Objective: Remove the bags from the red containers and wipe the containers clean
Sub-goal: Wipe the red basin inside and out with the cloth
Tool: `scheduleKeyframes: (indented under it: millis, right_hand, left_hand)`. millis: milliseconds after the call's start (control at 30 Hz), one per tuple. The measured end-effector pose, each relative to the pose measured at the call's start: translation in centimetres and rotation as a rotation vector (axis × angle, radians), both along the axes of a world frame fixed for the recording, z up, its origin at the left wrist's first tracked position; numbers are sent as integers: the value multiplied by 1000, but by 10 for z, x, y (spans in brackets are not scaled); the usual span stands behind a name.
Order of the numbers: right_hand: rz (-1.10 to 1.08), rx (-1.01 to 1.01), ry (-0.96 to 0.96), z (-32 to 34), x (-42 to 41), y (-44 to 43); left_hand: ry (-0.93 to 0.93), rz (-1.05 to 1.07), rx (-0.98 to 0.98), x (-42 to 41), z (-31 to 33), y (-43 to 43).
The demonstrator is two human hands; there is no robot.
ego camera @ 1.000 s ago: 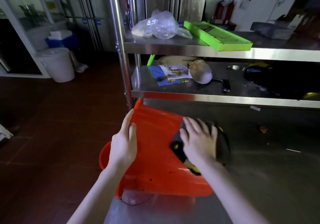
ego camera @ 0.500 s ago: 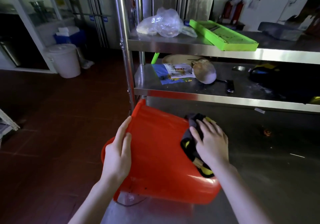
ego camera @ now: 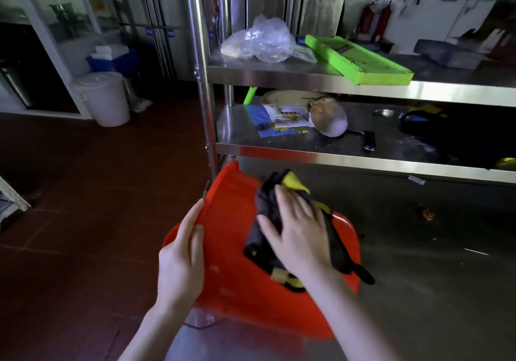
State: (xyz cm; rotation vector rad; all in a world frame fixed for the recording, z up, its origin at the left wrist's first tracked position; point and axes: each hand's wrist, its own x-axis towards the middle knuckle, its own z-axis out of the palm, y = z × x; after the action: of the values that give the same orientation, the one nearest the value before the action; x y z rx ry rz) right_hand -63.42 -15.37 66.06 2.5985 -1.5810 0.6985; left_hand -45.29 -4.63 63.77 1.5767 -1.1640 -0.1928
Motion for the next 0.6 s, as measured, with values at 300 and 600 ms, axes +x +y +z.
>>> scheduleKeyframes:
  millis: [300,600]
  right_hand:
    - [-193,6,-31,-13,-46,0]
    - [138,-98,39,-25,22,27]
  left_hand:
    - [37,-71,-58,-47,-33,8]
    - [153,-101,58,-25,-5,-13]
